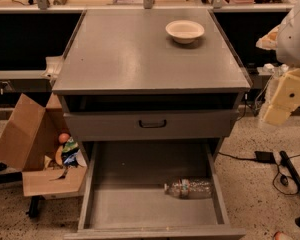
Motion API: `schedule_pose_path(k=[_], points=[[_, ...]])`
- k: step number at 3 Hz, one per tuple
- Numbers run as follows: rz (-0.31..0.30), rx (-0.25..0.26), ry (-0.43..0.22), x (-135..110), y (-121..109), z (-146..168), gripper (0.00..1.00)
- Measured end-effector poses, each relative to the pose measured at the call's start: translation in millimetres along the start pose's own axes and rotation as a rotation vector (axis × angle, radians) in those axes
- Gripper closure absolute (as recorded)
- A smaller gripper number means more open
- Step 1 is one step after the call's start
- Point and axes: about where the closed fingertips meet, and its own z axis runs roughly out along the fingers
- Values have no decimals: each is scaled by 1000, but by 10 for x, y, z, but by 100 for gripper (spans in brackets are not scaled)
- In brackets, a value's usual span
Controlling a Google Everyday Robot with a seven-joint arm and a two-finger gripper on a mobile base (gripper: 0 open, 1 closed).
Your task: Pick water bottle from middle drawer and place on counter
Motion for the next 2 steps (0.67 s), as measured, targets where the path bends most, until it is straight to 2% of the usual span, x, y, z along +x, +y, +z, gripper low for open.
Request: schedule_pose_path(k=[1,2], points=[[0,0,0,0,0,0,0],[-9,-5,-1,45,2,245,0]])
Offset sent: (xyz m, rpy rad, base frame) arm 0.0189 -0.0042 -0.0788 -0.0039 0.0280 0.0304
